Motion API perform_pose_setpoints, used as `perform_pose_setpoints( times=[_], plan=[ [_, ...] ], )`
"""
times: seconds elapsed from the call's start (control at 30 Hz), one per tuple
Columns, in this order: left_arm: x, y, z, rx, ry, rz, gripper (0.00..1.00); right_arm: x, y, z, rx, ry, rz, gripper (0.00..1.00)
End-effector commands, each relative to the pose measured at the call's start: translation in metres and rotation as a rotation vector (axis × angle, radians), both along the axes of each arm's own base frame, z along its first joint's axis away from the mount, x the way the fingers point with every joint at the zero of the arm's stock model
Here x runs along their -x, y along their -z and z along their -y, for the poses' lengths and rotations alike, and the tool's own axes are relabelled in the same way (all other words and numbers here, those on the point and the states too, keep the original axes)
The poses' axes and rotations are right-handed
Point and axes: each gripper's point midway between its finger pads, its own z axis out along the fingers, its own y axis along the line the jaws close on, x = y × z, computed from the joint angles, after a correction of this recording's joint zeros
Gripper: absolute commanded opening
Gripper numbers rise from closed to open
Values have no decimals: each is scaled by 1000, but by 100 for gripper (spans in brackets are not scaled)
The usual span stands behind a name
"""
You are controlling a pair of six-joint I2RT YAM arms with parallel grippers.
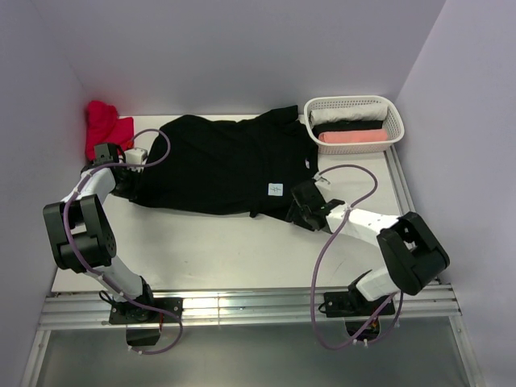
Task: Roll the t-shirts
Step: Fold the tshirt
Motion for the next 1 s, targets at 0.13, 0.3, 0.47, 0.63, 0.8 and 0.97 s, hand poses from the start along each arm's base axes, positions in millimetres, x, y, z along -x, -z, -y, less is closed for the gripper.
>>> perform_pose_setpoints(
  times=[0.13,0.3,0.47,0.63,0.8,0.97],
  plan=[
    [-7,-10,-3,-7,19,32,0,-25,-17,-13,-52,47,88,56],
    [-7,-9,-3,-9,20,28,0,-28,-24,-17,-53,43,112,51],
    [-7,-9,-3,-7,19,24,0,-32,-15,-20,-17,30,84,28],
    [-5,-10,-4,-12,16,23,0,-26,-19,-18,2,34,82,4],
    [-1,-13,-7,-39,10,34,0,-2,-49,-11,10,20,128,0],
    [5,-20,-8,-66,18,57,0,35,-78,-1,-39,4,171,0]
  ],
)
